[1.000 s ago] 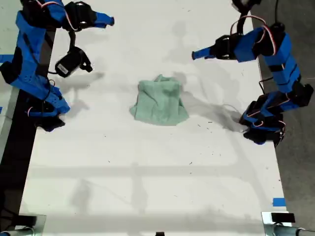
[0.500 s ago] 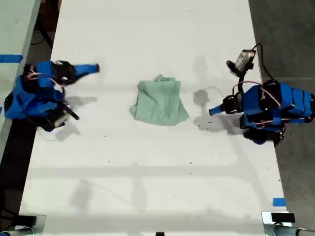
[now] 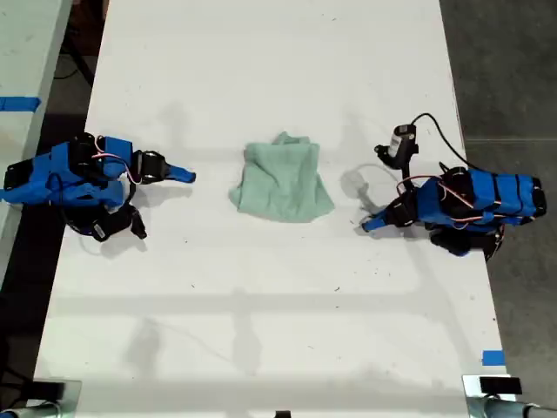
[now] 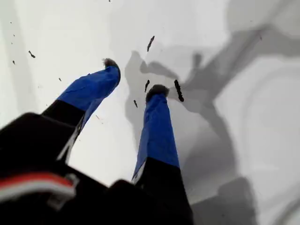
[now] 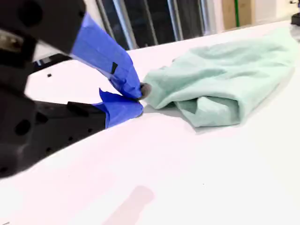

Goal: Fold t shirt

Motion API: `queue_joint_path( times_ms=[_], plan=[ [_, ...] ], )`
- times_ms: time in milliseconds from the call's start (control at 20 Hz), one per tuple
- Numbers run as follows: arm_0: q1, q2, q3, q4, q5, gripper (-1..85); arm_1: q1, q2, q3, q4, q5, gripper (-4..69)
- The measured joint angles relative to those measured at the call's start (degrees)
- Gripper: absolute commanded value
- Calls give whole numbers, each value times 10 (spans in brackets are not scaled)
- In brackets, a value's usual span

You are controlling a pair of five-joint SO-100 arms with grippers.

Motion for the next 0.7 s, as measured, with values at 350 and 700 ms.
queue_joint_path(
  times_ms=[350,700],
  plan=[
    [66,0,0,1,-2,14,-5,0,2,0,-54,110],
    [70,0,0,1,-2,15,-5,0,2,0,-56,96]
  ],
)
